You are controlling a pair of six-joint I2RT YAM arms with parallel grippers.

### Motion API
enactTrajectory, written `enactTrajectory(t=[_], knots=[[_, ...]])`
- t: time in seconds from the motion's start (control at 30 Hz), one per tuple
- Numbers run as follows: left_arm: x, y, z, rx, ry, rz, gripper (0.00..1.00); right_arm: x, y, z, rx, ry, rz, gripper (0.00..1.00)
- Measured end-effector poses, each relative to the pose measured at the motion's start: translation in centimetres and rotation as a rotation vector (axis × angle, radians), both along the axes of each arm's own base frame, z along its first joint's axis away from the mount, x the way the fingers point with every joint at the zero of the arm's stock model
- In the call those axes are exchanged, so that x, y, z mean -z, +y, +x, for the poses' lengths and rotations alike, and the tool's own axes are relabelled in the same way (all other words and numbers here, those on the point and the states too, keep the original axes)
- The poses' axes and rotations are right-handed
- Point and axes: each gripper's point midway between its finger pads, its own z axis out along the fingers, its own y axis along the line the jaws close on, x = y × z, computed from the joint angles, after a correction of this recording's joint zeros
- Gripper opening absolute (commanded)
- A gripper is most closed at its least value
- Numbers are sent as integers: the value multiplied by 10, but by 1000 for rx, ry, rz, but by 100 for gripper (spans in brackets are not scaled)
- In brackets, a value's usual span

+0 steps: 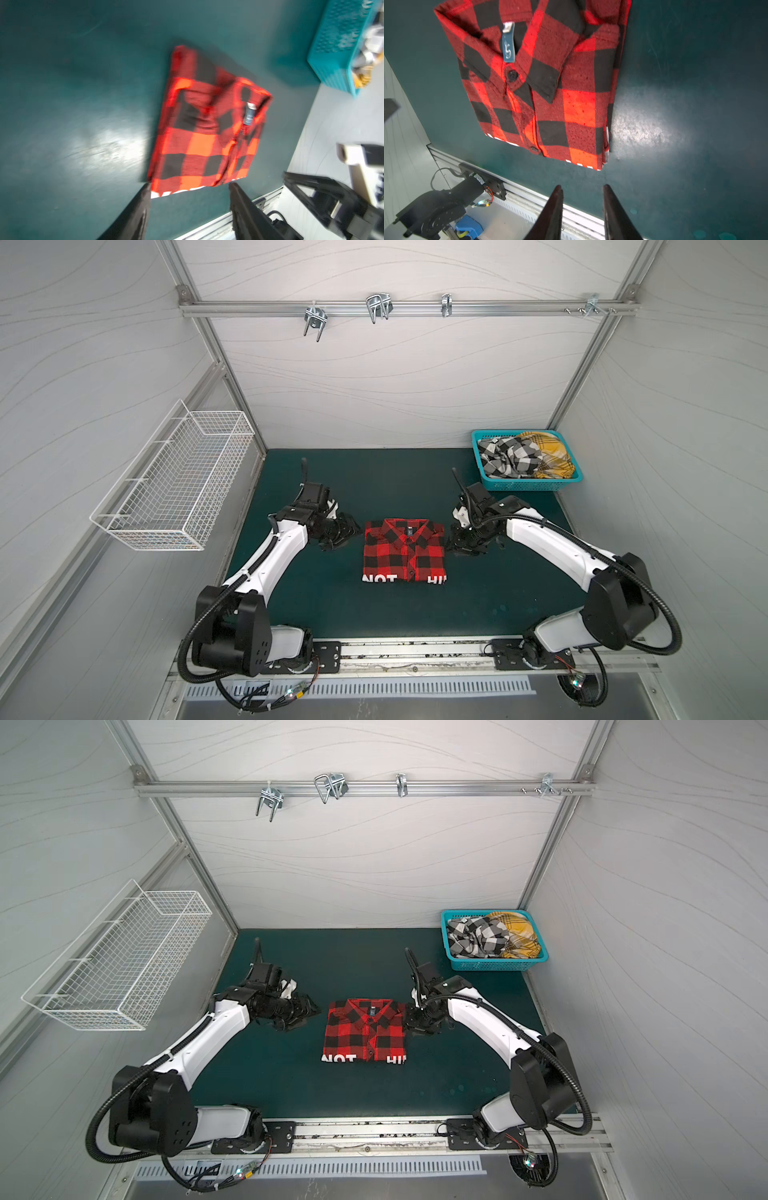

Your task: Fold and stack the long sleeve shirts

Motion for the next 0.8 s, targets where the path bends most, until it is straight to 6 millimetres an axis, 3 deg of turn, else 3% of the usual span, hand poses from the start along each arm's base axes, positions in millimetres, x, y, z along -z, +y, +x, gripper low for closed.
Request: enactTrajectory(t=[0.1, 0.17, 0.5, 0.8], knots=[[28, -4, -23, -1, 117, -48, 72, 5, -4, -5, 6, 20, 3, 35], [36, -8, -26, 0, 149, -74, 73, 9, -8, -9, 14, 36, 5, 35], [74, -20, -5, -16, 206, -140, 61, 22, -23, -19, 61, 96, 17, 35], [77, -34, 12, -31, 192, -246, 52, 21, -22, -19, 66, 107, 33, 35]])
